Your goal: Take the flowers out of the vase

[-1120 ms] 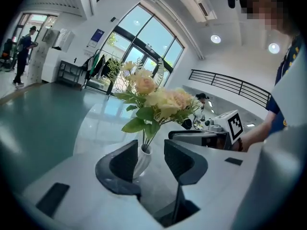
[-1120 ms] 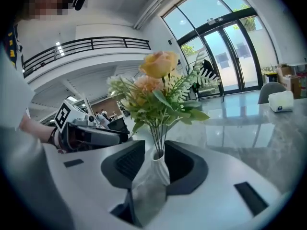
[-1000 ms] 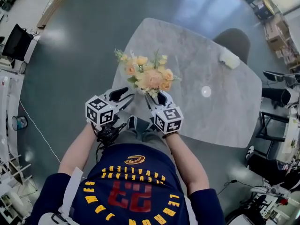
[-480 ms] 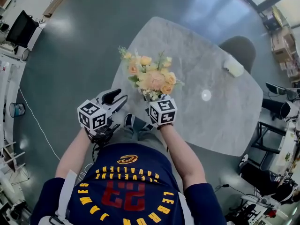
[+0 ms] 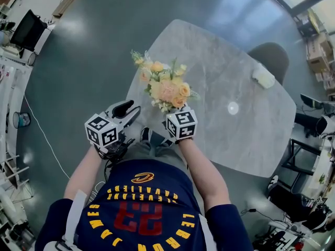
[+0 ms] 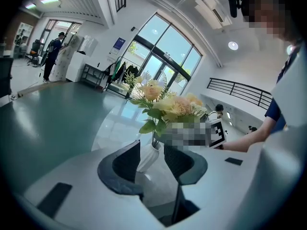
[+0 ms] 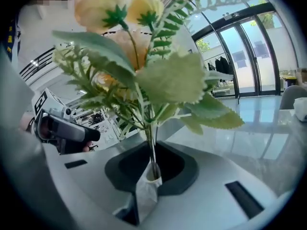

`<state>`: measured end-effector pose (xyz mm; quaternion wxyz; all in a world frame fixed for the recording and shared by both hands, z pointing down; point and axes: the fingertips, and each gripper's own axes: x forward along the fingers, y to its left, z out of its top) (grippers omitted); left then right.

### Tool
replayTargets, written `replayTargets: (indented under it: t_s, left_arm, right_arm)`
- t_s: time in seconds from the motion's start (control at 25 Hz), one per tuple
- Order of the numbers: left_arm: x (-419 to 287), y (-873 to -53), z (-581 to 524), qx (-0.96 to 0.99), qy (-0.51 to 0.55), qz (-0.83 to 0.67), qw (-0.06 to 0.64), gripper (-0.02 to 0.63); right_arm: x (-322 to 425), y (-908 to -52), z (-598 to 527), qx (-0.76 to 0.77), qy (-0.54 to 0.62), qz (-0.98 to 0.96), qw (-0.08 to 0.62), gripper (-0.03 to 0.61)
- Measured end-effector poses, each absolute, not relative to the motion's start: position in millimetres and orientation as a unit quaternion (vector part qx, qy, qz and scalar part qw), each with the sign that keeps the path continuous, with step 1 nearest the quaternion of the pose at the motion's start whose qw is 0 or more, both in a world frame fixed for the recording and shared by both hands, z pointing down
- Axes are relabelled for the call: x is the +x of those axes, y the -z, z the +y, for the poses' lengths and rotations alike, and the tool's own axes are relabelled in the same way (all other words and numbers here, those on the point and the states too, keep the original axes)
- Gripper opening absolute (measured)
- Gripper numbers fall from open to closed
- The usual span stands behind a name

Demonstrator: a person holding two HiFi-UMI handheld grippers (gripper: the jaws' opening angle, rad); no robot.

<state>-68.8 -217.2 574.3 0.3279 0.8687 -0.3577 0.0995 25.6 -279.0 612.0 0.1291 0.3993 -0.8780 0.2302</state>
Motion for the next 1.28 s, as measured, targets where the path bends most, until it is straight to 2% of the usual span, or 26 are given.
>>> replayTargets:
  t_s: [0.44,0.8,1.0,1.28]
  left_arm:
    - [-66.6,-558.8,-223.0,0.874,-0.088,-0.358,0.317,0.155]
    - [-86.4,-536.3,-235.2,0.876,-0.060,-0.368,0.306,0.154]
    - [-89.8,-530.9,-235.7,0.883,-0.058,-0.354,0.304,0.153]
    - [-57.5,-522.7,-234.5,0.892,-0.057,-0.332,0.301,0.153]
  right_arm:
    - [49.0,-557.2,-295.4,0.427,-0.222,-0.874,0.067,0.034]
    - [76.6,-466.3,-290.4,0.454,-0.220,-0.862,-0.037,0.034]
    - [86.7,-429.7,-280.2,0.471,-0.213,-0.853,-0.068,0.034]
    - [124.4,-384.9,-263.3,0.478,-0.207,-0.846,-0.112,0.034]
